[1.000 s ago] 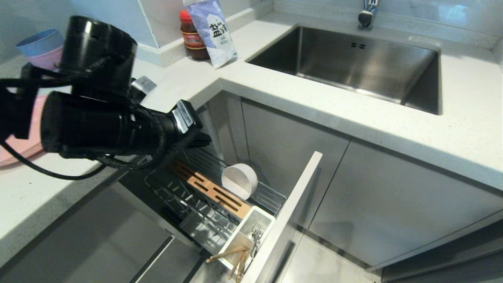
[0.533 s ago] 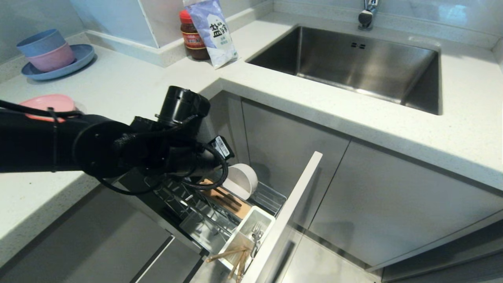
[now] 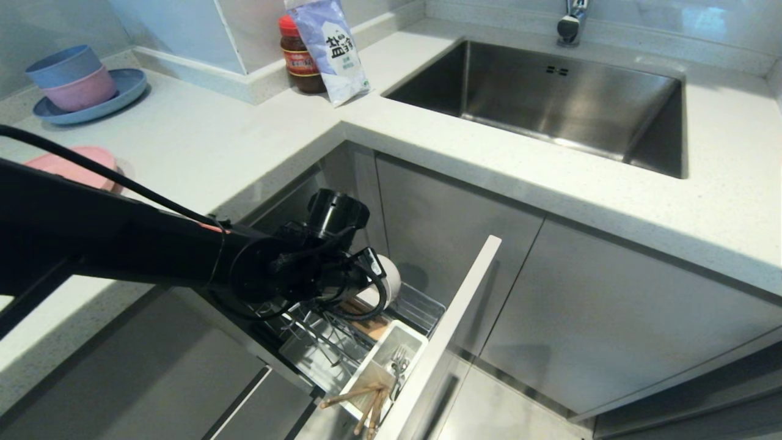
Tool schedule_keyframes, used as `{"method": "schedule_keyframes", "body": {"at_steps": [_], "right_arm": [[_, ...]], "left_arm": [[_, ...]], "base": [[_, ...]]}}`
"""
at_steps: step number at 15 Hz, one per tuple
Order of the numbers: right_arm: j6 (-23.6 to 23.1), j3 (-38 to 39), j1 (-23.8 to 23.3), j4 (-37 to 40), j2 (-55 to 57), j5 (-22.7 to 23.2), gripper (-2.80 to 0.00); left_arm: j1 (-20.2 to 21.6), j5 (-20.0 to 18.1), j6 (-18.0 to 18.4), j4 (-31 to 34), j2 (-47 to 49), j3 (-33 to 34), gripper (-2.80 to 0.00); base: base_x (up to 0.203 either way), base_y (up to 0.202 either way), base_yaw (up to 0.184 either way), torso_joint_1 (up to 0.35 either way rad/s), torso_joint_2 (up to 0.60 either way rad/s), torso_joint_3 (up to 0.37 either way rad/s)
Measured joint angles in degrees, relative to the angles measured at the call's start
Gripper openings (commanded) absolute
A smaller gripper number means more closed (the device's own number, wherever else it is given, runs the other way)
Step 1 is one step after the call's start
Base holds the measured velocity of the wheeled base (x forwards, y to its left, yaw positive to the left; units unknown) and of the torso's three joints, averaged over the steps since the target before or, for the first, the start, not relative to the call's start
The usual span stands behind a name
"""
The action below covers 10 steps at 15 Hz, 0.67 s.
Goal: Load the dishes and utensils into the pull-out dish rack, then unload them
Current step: Take the bowl out of the cupboard
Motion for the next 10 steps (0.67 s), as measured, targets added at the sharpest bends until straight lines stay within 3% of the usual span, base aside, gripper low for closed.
{"method": "schedule_keyframes", "body": {"at_steps": [10], "right_arm": [[0.0,0.0,0.0,0.0,0.0,0.0,-2.8]], "left_arm": [[0.4,0.1,3.3,-5.6,9.1,-7.0,0.0]], "base": [[0.0,0.0,0.0,0.0,0.0,0.0]]}}
